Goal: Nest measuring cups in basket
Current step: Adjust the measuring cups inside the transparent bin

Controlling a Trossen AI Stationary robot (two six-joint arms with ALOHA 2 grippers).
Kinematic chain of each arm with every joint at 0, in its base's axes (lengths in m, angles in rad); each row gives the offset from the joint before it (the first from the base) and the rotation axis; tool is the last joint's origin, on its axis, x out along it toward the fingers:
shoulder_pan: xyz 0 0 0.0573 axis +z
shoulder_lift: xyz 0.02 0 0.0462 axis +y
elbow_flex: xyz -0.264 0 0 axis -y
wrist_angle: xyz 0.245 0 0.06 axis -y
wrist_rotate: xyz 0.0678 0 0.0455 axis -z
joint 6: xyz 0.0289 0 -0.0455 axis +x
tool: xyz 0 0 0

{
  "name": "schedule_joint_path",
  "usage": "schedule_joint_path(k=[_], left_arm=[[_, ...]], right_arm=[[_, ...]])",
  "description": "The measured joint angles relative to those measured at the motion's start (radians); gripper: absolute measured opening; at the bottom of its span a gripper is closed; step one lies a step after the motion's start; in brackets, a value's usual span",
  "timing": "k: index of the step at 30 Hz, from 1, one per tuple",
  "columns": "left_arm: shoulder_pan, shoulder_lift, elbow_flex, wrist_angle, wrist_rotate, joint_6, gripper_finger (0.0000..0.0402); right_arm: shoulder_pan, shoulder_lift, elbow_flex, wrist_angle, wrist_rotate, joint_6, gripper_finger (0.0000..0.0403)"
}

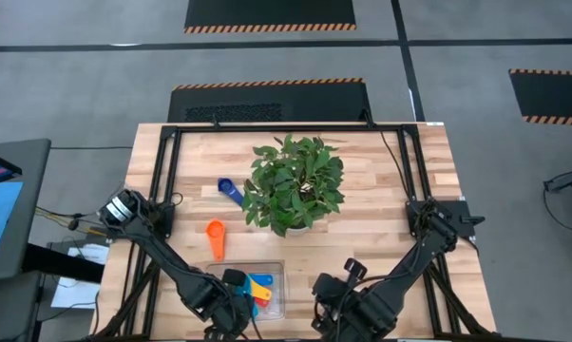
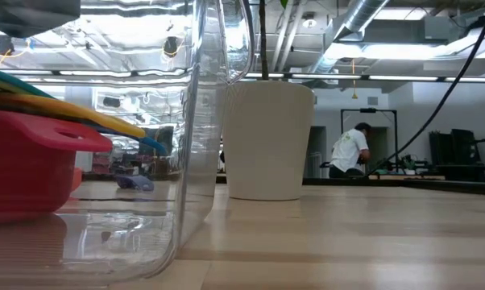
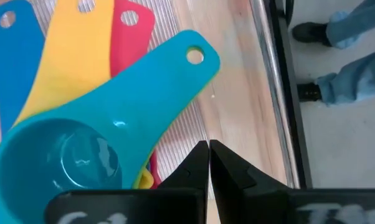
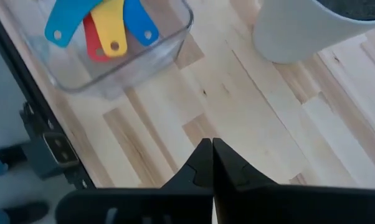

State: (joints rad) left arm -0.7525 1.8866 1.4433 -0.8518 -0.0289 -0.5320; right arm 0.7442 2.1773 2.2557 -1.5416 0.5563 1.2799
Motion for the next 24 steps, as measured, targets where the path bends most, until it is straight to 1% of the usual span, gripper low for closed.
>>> schedule_joint_path(k=[2,4,8,11,14,17,19,24], left_arm=[[0.006,0.0,0.0,0.006,-0.002,-0.002,0.0],[0.008,0.0,0.0,0.006,-0.002,-0.005,0.0],[0.007,0.0,0.0,0.014,-0.003,-0.009,0.0],[0.007,0.0,0.0,0.017,-0.002,-0.012,0.0],[0.005,0.0,0.0,0.024,0.002,-0.013,0.0],[0.005,0.0,0.0,0.025,-0.002,-0.028,0.0],[0.005,0.0,0.0,0.028,-0.002,-0.031,0.0],[0.004,0.0,0.0,0.036,-0.003,-0.029,0.0]], right_arm=[[-0.012,0.004,0.001,0.017,0.01,-0.016,0.0008],[-0.03,0.018,0.0,0.057,0.005,-0.07,0.0007],[-0.063,0.081,-0.003,0.158,-0.006,-0.274,0.0004],[-0.085,0.132,-0.003,0.195,-0.009,-0.395,0.0005],[-0.099,0.168,-0.003,0.214,-0.011,-0.452,0.0004],[-0.106,0.175,-0.003,0.248,-0.007,-0.482,0.0003],[-0.106,0.175,-0.003,0.272,0.02,-0.501,0.0003],[-0.116,0.175,-0.003,0.269,0.073,-0.523,0.0003]])
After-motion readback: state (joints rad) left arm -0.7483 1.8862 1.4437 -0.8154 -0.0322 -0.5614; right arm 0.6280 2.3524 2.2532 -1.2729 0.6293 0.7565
